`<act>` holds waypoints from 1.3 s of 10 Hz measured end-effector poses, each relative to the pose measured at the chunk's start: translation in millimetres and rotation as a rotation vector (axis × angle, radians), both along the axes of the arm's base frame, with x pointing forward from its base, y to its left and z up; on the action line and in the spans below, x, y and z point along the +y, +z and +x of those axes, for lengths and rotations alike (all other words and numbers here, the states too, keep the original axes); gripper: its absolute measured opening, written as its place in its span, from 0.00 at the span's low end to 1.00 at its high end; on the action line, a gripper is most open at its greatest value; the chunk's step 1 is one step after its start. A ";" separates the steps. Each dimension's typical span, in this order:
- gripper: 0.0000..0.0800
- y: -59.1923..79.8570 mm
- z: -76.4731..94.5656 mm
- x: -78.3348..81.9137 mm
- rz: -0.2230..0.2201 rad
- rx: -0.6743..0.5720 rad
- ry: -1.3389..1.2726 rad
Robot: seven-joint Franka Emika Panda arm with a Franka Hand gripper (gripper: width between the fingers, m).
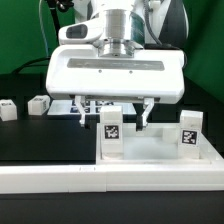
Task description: Assemble square table
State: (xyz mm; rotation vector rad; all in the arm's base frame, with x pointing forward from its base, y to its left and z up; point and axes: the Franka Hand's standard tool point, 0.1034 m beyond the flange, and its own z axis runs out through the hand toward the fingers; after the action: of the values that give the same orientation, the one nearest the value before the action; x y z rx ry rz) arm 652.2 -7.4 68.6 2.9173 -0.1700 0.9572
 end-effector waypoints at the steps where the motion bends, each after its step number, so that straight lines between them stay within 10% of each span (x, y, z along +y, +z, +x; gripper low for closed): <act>1: 0.81 0.0 0.0 -0.1 0.000 0.000 0.000; 5: 0.81 -1.5 -2.5 -8.7 0.001 0.108 0.029; 8: 0.81 17.3 -1.8 -8.9 0.102 0.394 0.069; 13: 0.81 21.9 3.4 -0.7 0.114 0.416 0.078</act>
Offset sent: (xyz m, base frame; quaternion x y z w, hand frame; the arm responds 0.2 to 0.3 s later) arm 0.0000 0.0000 0.0000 0.0000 0.0000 0.0000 1.0000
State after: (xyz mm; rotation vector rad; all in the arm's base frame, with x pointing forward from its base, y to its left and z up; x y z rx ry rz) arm 655.6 -8.1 90.5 3.1656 -0.0891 0.3376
